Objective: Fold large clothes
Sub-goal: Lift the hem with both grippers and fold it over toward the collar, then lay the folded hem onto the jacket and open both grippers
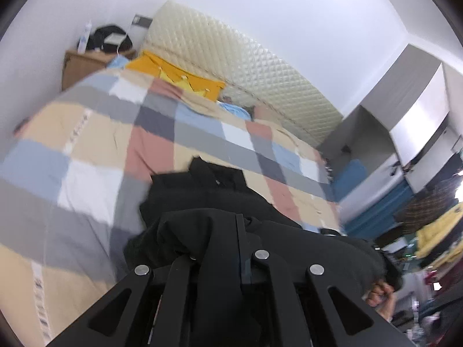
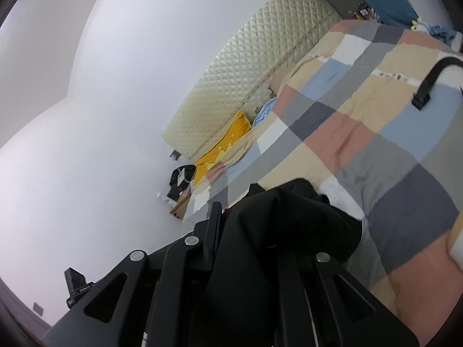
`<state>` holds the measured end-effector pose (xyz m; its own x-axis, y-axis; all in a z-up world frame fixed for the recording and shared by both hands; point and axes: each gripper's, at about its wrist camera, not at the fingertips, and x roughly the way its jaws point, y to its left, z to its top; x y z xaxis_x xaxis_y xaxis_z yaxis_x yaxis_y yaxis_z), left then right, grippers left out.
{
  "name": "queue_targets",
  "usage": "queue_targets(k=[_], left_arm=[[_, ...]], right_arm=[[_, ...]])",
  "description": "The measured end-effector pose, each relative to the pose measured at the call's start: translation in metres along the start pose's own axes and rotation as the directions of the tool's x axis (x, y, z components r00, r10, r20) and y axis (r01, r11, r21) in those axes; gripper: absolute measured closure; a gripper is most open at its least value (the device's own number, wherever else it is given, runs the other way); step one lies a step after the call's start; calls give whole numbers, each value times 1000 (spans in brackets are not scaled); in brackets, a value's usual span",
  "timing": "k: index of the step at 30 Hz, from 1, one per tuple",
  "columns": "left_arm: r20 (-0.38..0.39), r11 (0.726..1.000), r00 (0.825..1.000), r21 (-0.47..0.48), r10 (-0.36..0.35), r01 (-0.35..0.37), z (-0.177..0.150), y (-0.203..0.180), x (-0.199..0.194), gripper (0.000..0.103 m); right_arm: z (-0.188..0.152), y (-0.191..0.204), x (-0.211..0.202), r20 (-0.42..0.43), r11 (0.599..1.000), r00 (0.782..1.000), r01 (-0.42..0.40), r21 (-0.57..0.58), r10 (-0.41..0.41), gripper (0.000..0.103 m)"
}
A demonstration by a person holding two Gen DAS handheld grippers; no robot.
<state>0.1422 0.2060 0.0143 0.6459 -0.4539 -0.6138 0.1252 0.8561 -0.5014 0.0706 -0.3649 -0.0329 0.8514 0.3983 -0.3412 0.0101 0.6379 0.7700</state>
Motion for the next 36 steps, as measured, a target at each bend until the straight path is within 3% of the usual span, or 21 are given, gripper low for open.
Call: queue_targets(k=[4,9,14,18,26,29,32,36], left_arm=[[-9,998,998,1,68,-68,26,-6,31,97],[16,974,980,104,201,-201,44,-17,72,96],[48,935,949,163,312,-316,52,-20,115,96],[52,916,931,168,360,-364,63,-11,151,96],[60,871,891,192,450,-452,75,2,224,96],[62,850,872,203,485,-487,78,4,253,96],[32,839,859,200,510,-506,80,8,284,96],[-6,823,839,199,544,-532,79,15,319,96]], right_arm=[[20,6,28,-12,996,997,77,-35,-77,91],[39,1,71,-32,979,982,185,-80,-188,91],[43,2,111,-26,933,954,287,-217,-299,91],[41,1,142,0,873,932,340,-349,-363,91],[40,-15,201,35,764,894,400,-506,-446,91],[37,-28,222,7,750,879,412,-517,-478,91],[29,-37,243,-11,703,853,422,-572,-522,91],[27,-53,259,-38,717,851,417,-559,-524,91]])
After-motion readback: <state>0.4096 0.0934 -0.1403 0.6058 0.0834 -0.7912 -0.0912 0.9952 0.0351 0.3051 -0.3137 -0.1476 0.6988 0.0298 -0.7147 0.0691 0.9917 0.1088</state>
